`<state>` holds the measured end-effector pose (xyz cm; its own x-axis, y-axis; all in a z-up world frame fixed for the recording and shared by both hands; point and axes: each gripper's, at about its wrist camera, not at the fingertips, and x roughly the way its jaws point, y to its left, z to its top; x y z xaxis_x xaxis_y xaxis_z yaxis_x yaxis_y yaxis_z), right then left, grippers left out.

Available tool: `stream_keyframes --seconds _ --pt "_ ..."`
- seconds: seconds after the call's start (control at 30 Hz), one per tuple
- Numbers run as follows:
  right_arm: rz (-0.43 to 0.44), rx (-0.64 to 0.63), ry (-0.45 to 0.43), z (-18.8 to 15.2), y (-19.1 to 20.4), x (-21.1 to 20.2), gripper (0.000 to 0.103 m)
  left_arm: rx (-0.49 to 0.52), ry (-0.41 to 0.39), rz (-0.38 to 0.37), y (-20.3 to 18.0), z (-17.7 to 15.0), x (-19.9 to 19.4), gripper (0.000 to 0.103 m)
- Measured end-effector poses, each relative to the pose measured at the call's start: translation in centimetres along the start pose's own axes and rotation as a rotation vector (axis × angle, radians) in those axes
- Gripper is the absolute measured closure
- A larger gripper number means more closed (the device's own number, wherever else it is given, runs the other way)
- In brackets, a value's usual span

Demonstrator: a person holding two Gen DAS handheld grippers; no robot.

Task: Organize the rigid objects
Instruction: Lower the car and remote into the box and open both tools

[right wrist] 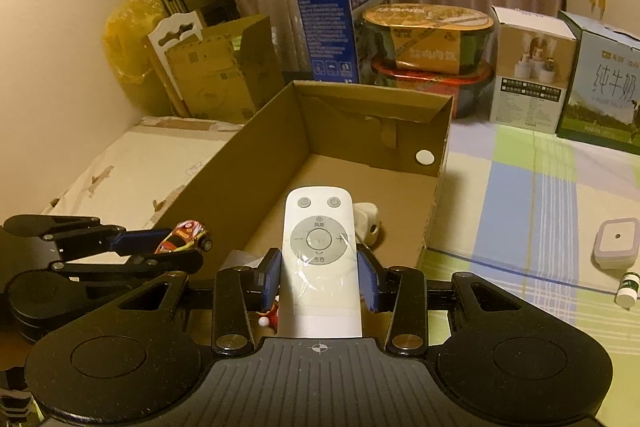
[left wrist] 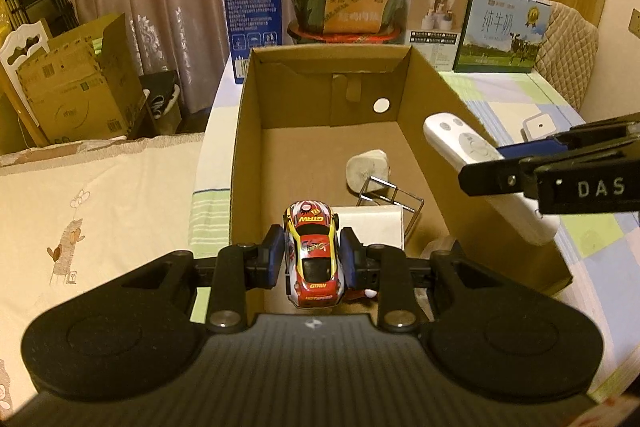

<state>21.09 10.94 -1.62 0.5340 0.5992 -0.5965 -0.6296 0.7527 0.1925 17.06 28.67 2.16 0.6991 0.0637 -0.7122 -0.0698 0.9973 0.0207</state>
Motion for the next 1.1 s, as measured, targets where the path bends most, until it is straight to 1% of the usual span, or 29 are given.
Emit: stream_keyframes --seconds 0.2,0.23,0.53,0.9,1.07,1.1 --pt "-0.001 0.010 0.005 -0.2 -0.4 0.2 0.066 -0.015 0.009 0.008 0.2 -0.2 0.7 0.077" --pt "-0.001 0.013 0.006 -0.2 -0.4 0.2 0.066 -0.019 0.011 0.013 0.3 -0.2 0.7 0.074" --pt "-0.008 0.025 0.003 -0.1 -0.8 0.3 0.065 -0.021 -0.015 0.030 0.6 0.4 -0.4 0.074" --pt "-0.021 0.025 0.011 -0.2 -1.1 0.6 0.065 -0.022 -0.014 0.017 0.3 0.2 -0.4 0.074" --pt "-0.021 0.022 0.010 -0.2 -1.2 0.8 0.065 -0.025 -0.017 0.015 0.2 0.2 -0.4 0.072" --pt "-0.018 0.025 0.005 -0.2 -1.2 0.7 0.065 -0.026 -0.018 0.015 0.2 0.2 -0.4 0.071"
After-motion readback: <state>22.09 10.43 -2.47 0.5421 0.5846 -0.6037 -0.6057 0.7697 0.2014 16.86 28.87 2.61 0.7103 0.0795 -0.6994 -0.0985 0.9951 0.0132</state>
